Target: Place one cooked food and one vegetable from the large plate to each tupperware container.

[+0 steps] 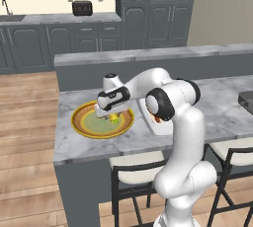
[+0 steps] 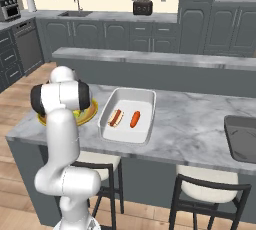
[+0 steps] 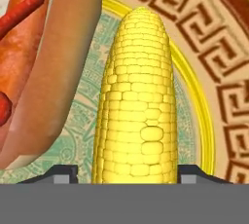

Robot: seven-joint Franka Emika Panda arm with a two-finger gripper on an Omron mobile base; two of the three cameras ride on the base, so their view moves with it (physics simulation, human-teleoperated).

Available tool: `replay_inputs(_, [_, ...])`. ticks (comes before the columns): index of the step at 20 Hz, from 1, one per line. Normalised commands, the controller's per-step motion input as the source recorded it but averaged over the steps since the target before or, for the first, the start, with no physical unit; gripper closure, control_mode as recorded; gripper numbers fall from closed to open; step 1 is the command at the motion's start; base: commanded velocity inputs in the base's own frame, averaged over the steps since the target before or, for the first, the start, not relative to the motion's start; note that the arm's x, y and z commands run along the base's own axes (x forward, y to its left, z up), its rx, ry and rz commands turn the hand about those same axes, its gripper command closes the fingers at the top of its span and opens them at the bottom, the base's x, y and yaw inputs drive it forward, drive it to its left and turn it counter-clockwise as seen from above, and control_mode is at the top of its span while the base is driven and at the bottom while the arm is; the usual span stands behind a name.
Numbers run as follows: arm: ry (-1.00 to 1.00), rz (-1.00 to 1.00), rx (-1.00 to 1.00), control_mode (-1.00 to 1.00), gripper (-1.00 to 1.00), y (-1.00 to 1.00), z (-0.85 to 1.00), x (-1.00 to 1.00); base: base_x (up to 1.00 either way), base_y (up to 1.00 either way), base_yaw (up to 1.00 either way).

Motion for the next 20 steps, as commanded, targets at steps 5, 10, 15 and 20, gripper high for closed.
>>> replay_inputs(5, [0.0,-0.05,0.0,-1.0,1.0,-0.11,0.03,-0.08,0.0,0.0,0.0])
replay_inputs(10, [-0.19,-0.16,0.16,-1.0,1.0,-0.38,0.94,-0.85,0.0,0.0,0.0])
replay_inputs(15, [-0.22,-0.17,0.27,-1.0,1.0,-0.38,1.0,-1.0,0.0,0.0,0.0])
replay_inputs(20, [-0.26,-0.07,0.14,-1.0,1.0,-0.4,1.0,-1.0,0.0,0.0,0.0])
